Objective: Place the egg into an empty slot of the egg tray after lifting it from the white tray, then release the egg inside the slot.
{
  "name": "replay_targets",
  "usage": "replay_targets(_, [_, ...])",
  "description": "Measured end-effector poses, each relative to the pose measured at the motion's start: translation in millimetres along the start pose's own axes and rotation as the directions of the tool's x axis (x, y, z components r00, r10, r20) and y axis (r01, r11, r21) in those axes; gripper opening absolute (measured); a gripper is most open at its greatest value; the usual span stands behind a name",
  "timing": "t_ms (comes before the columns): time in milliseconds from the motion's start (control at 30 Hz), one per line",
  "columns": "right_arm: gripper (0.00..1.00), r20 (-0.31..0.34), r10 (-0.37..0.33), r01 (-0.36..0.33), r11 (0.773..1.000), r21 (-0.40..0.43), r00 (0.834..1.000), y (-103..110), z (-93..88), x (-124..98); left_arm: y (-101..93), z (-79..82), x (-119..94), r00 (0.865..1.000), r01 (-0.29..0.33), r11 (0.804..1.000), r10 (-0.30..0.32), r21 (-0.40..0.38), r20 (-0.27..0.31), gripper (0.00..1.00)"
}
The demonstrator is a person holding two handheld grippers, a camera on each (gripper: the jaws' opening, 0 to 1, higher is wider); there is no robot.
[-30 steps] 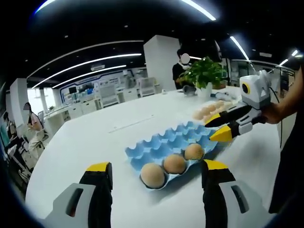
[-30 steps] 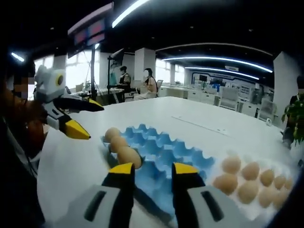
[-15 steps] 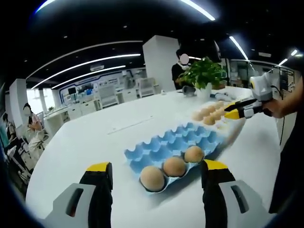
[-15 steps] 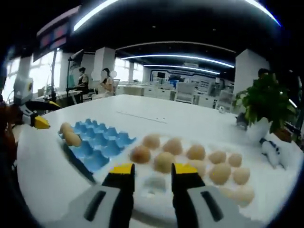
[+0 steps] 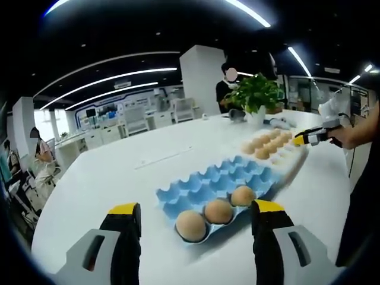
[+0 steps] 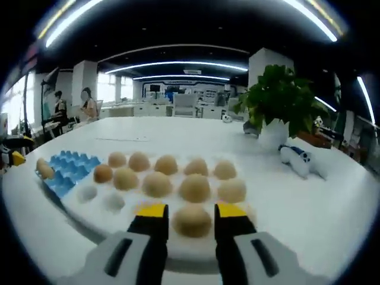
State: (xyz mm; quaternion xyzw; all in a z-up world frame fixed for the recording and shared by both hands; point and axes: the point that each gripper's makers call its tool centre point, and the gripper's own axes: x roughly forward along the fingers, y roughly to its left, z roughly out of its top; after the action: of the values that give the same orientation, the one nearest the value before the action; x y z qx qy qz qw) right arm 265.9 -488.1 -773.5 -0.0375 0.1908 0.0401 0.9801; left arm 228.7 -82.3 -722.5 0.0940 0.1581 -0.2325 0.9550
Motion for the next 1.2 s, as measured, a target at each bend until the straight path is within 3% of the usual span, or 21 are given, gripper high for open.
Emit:
replay_targets(67, [0.31,-0.021,-0.003,0.003,1.0,0.008,1.0,0.6,-7.6,3.9,0.6,-0.1,-1.0,1.0,-0.005,1.0,0.005,-0.003,0.002,0.77])
replay_targets(133, [0.31,0.008,0.007,-0.008,0.999,0.052,1.0,0.9,-6.1,3.9,1.4,-1.0,-1.8,1.0,-0.009,1.0,0.009,-0.004,-0.003,0.76])
replay_targets(233, [0.31,0.024,0.012,-0.013,0.999,0.03,1.0,1.0,-5.7,4.5,3.1,-2.4,-2.9,1.0,-0.018,1.0,0.018,-0.011,-0.004,0.76])
replay_targets(267, [0.3,0.033,0.011,-0.014,0.997,0.076,0.999,0.1,-4.9,4.7,3.1,-2.9,-2.9,1.0,-0.018,1.0,0.018,-0.01,-0.006,0.76])
replay_targets(333, [0.26,0.026,-0.025,0.023,0.998,0.051,0.999,-8.5,-4.3,4.2,3.3,-3.8,-2.6,1.0,-0.02,1.0,0.019,-0.007,-0.008,0.76])
replay_targets(367, [0.25,0.012,0.001,-0.002,0.995,0.095,1.0,-5.0,-6.0,5.7,3.4,-3.9,-2.5,1.0,-0.02,1.0,0.02,-0.008,-0.008,0.76])
replay_targets(467, [0.25,0.001,0.006,-0.006,0.997,0.082,1.0,-6.9,-2.8,7.4,4.1,-5.1,-1.4,1.0,-0.02,1.0,0.02,-0.008,-0.011,0.76])
replay_targets(533, [0.25,-0.006,0.012,-0.011,0.993,0.116,1.0,-7.6,-1.9,6.5,4.7,-5.6,-0.9,1.0,-0.021,1.0,0.021,-0.008,-0.011,0.76])
replay_targets(700, [0.25,0.043,0.018,-0.024,0.99,0.142,0.999,-6.7,21.8,-2.7,7.5,-6.3,-0.3,1.0,-0.025,1.0,0.025,-0.01,-0.011,0.76])
replay_targets(900, [0.25,0.101,0.094,-0.107,0.985,0.132,0.99,21.0,48.5,-8.7,9.3,-7.8,1.4,1.0,-0.028,1.0,0.028,-0.013,-0.013,0.76])
replay_targets(1200, [0.25,0.134,0.214,-0.234,0.961,0.149,0.968,72.0,60.8,-6.9,9.2,-7.7,0.6,1.0,-0.026,1.0,0.026,-0.014,-0.012,0.76])
